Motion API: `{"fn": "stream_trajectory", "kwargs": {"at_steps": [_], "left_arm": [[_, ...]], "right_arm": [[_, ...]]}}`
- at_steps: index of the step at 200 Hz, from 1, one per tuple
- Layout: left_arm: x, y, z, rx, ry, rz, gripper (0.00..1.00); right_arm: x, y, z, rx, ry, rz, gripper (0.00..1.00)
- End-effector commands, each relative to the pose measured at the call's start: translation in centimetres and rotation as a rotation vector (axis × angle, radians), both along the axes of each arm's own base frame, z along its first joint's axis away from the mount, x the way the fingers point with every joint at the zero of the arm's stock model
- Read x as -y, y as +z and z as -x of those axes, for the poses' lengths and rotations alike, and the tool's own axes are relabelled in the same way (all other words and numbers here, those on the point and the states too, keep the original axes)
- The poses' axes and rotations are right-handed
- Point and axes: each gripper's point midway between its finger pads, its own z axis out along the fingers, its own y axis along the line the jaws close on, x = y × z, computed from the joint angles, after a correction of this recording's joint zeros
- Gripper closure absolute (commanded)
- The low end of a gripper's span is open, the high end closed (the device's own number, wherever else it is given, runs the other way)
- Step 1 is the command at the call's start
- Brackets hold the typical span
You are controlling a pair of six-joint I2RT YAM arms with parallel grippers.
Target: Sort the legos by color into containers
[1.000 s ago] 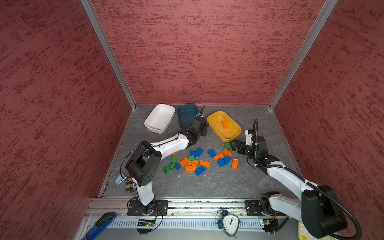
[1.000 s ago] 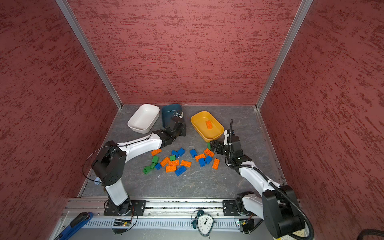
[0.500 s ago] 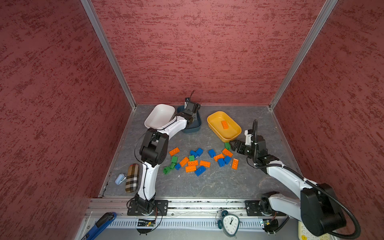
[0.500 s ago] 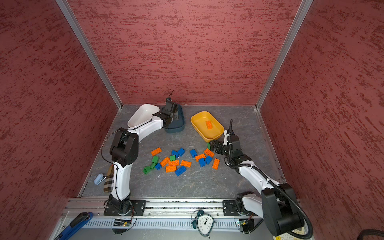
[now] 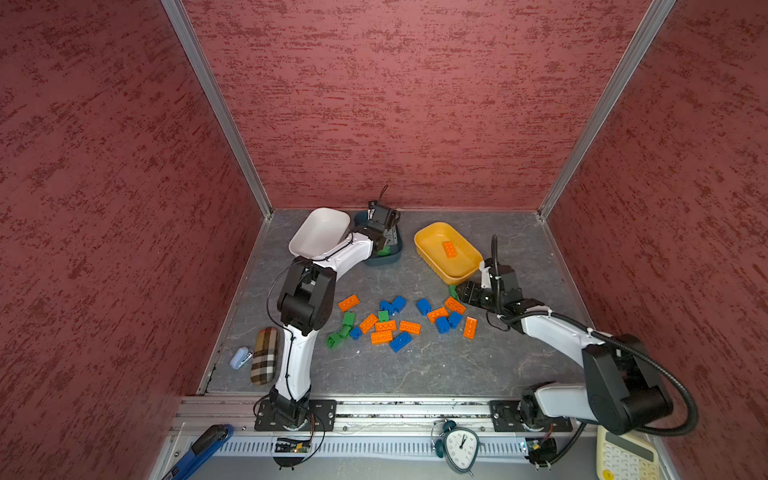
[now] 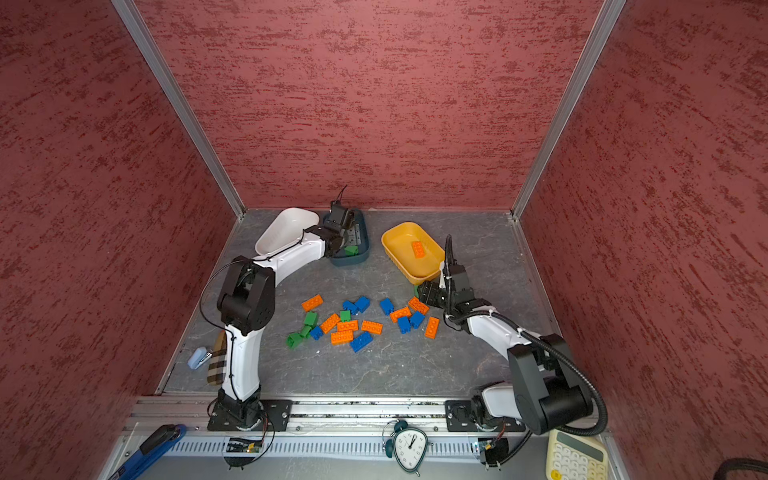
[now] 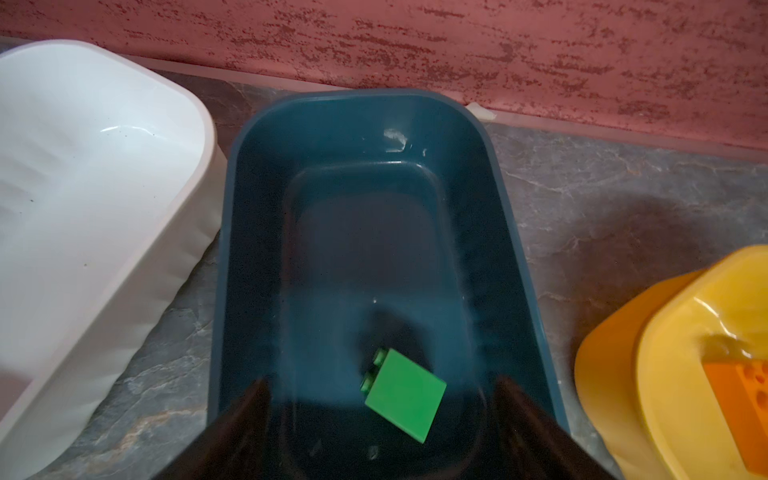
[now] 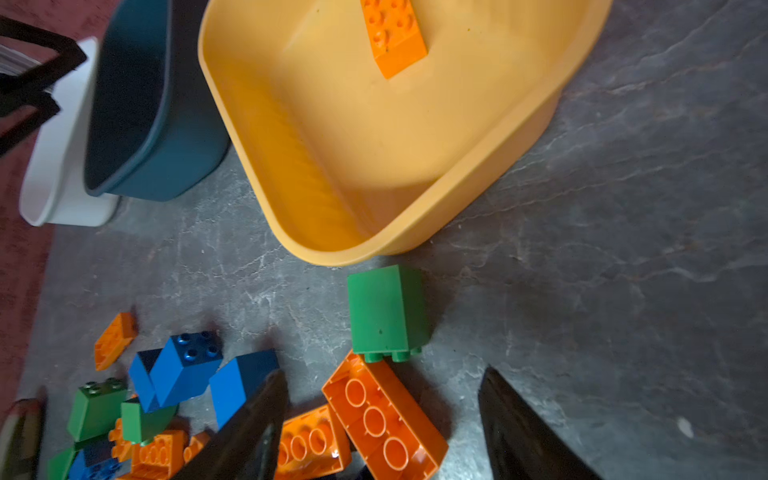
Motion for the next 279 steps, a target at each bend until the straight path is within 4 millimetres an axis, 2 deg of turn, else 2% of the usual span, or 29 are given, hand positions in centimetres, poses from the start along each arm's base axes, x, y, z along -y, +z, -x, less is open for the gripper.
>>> {"fn": "stream_trajectory", "kwargs": {"at_steps": [1, 16, 21, 90, 130, 158, 228, 279], "left_arm": [[0.9, 3.7, 0.6, 0.071, -0.023, 0.102, 0.08], [0.8, 3.9, 1.4, 0.065, -0.027, 0.126, 0.03], [0.8, 3.8, 1.7, 0.062, -0.027, 0.131, 0.0], [0.7, 4.2, 5.5, 0.041, -0.063, 0.228, 0.01], [0.4, 3.7, 6.5, 0.025, -0.06, 0.239, 0.0], [1.1, 3.5, 7.1, 0.013, -0.08, 0.254, 0.01], [3.6, 3.9, 8.4, 0.008, -0.172, 0.257, 0.01], [5.9, 4.9, 10.1, 0.011, -0.286, 0.284, 0.01]], "right_arm": [[-0.1, -0.3, -0.7, -0.016, 0.019, 0.081, 0.3], [-0.8, -0.4, -0.9, -0.025, 0.048, 0.105, 0.31], [-1.0, -1.2, -0.9, -0.048, 0.056, 0.121, 0.32], [-0.7, -3.3, -1.9, -0.111, 0.024, 0.31, 0.42], [-0.8, -4.4, -2.1, -0.138, 0.025, 0.368, 0.49], [-1.2, -4.9, -2.1, -0.145, 0.045, 0.379, 0.55], [-2.2, -4.0, -0.9, -0.093, 0.112, 0.366, 0.68], [-2.8, -0.8, 0.0, 0.053, 0.16, 0.331, 0.75]]}}
